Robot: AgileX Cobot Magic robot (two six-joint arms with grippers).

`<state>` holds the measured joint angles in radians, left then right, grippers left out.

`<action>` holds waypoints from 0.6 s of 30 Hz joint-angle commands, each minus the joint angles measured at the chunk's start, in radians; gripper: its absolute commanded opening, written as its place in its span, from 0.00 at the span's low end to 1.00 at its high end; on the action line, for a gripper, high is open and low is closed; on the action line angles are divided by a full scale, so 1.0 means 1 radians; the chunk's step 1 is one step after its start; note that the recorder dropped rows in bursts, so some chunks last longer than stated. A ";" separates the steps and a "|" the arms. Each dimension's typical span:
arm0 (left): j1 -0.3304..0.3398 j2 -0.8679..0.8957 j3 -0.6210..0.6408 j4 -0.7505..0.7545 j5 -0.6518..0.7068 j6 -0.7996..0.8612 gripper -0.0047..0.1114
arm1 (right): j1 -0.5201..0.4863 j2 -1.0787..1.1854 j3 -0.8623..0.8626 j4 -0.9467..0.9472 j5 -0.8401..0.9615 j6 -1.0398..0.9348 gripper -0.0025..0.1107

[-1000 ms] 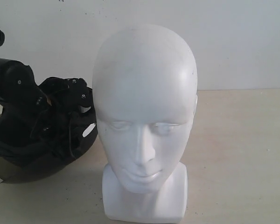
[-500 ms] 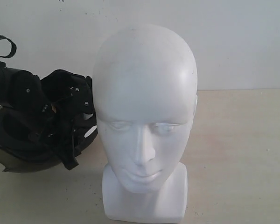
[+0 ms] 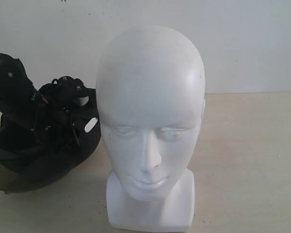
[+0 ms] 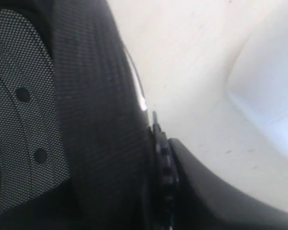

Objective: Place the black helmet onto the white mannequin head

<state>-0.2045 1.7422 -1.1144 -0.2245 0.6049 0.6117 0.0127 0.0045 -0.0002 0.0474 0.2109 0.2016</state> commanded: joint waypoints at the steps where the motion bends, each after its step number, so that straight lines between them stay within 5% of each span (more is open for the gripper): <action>1: 0.032 -0.088 0.008 -0.149 -0.006 0.009 0.08 | -0.004 -0.004 0.000 0.000 -0.006 -0.002 0.14; 9: 0.096 -0.245 0.064 -0.254 -0.005 0.024 0.08 | -0.004 -0.004 0.000 0.000 -0.006 -0.002 0.14; 18: 0.096 -0.494 0.148 -0.278 -0.012 0.032 0.08 | -0.004 -0.004 0.000 0.000 -0.006 -0.002 0.14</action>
<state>-0.1094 1.3407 -0.9778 -0.4940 0.6445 0.6202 0.0127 0.0045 -0.0002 0.0474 0.2109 0.2016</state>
